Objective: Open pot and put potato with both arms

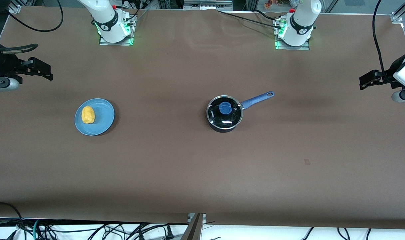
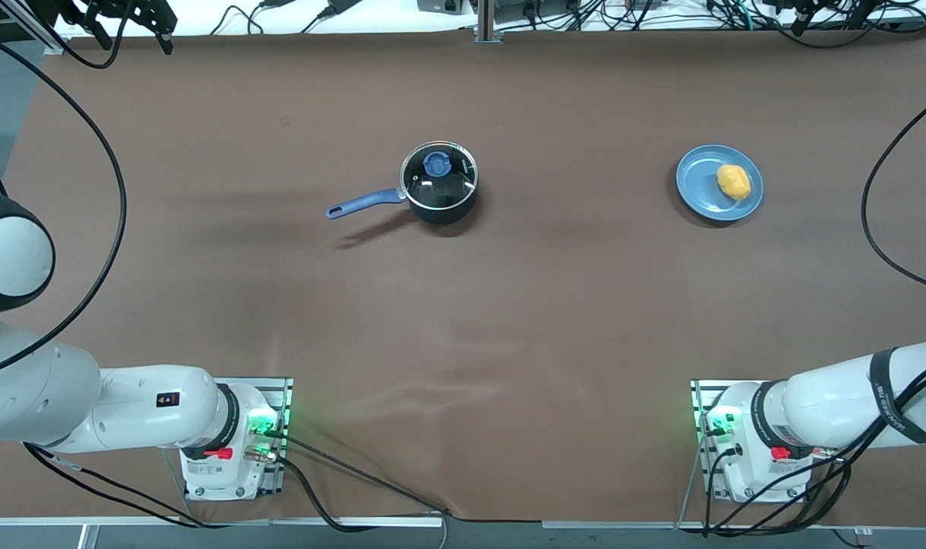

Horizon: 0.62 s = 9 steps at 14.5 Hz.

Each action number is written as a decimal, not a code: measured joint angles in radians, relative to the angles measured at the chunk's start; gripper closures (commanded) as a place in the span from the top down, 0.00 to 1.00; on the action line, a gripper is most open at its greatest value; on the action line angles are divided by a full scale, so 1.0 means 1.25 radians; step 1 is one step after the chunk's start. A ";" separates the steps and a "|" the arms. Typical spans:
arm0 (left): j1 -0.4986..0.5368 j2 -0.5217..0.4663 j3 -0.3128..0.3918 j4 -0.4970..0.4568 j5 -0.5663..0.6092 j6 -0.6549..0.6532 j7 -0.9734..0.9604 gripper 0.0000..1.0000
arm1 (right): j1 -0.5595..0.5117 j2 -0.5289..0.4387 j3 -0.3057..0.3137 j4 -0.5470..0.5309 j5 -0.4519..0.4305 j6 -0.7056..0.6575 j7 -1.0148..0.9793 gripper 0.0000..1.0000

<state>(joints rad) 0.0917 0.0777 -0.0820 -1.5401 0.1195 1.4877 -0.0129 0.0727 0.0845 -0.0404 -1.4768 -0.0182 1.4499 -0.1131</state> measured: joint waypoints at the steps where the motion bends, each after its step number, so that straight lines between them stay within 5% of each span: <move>1: -0.001 0.000 0.000 0.000 0.000 0.000 0.000 1.00 | 0.000 0.000 0.000 0.000 0.000 0.001 0.000 1.00; 9: -0.003 0.000 -0.002 0.000 0.000 0.011 0.000 1.00 | 0.000 0.000 0.000 0.000 0.000 0.004 0.000 1.00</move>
<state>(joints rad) 0.0880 0.0778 -0.0844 -1.5401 0.1195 1.5008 -0.0128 0.0726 0.0845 -0.0404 -1.4768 -0.0182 1.4553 -0.1131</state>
